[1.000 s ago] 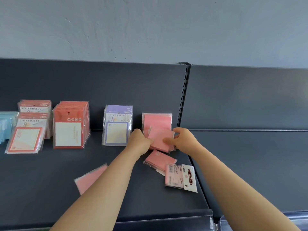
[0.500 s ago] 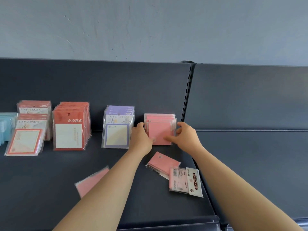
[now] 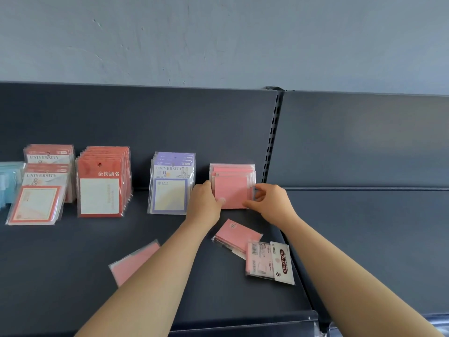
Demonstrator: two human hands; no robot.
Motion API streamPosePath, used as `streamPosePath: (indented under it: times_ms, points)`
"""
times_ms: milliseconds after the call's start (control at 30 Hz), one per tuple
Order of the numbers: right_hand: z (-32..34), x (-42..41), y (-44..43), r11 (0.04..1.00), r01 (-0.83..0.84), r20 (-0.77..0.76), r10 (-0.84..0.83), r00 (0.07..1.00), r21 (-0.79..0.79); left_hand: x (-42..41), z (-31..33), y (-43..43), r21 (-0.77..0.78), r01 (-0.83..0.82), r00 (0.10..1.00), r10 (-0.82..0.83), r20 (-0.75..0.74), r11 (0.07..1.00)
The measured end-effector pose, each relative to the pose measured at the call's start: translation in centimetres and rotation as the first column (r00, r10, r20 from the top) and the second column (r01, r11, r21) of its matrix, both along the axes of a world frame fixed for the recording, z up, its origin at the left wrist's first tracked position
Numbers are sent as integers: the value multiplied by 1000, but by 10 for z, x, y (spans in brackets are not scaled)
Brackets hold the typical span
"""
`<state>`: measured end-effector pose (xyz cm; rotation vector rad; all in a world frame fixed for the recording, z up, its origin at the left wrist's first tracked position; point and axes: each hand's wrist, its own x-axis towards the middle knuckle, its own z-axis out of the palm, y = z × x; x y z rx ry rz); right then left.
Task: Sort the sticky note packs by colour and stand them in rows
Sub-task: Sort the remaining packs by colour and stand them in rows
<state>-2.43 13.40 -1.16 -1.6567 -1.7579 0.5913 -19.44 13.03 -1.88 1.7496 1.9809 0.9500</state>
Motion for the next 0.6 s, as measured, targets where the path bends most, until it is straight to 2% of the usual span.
streamPosePath:
  times_ms: [600]
  points:
    - [-1,-1,-8,999,-8,8,8,1000,41,1,7,-9,0,23,999,-23,23,1000]
